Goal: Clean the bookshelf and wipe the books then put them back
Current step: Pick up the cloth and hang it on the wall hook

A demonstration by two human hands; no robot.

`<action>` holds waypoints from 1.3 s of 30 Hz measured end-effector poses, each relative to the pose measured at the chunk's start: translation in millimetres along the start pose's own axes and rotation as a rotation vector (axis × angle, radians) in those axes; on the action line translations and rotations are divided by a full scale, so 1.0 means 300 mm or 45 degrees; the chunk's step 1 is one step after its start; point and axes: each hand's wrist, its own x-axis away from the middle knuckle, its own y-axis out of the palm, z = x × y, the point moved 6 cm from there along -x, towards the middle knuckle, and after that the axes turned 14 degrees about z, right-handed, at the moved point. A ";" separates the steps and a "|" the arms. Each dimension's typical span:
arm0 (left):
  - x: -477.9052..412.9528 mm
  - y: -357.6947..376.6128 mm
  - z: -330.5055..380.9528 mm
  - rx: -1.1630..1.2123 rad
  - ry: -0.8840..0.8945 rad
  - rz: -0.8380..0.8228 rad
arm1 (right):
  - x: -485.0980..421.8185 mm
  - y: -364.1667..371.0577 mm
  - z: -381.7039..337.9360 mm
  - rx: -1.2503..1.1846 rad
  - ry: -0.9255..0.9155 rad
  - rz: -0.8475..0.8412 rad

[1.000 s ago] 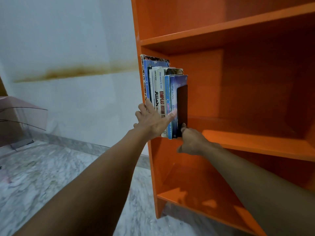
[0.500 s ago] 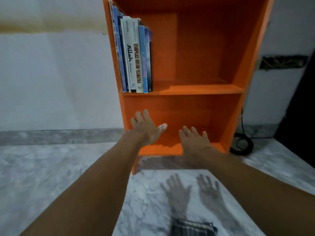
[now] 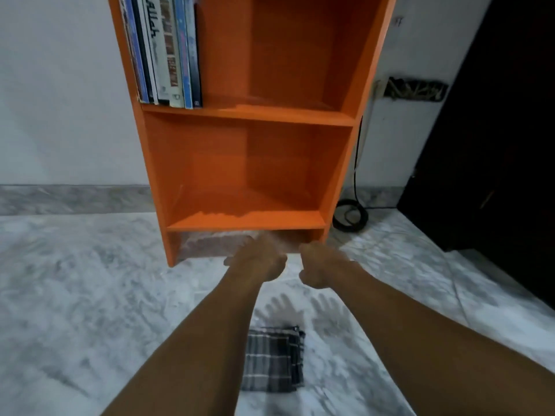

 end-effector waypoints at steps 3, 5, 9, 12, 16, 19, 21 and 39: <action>0.033 0.121 -0.057 -0.121 -0.030 -0.077 | 0.046 0.134 0.023 0.051 -0.058 -0.081; 0.060 0.172 -0.079 -0.146 0.007 -0.122 | 0.081 0.224 0.046 0.029 -0.069 -0.155; 0.091 0.315 -0.096 -0.276 0.074 -0.276 | 0.122 0.377 0.065 0.070 -0.153 -0.309; 0.100 0.441 -0.098 -0.286 0.069 -0.365 | 0.105 0.469 0.046 -0.031 -0.179 -0.341; 0.119 0.566 -0.159 -0.271 -0.115 -0.317 | 0.087 0.580 -0.004 -0.184 -0.155 -0.326; 0.137 0.625 -0.216 -0.283 -0.240 -0.276 | 0.109 0.670 -0.040 -0.247 -0.159 -0.341; 0.133 0.637 -0.254 -0.244 -0.327 -0.256 | 0.112 0.711 -0.047 -0.305 -0.139 -0.330; 0.119 0.294 -0.207 0.919 -0.371 -0.455 | 0.017 0.364 0.082 -1.396 0.643 0.122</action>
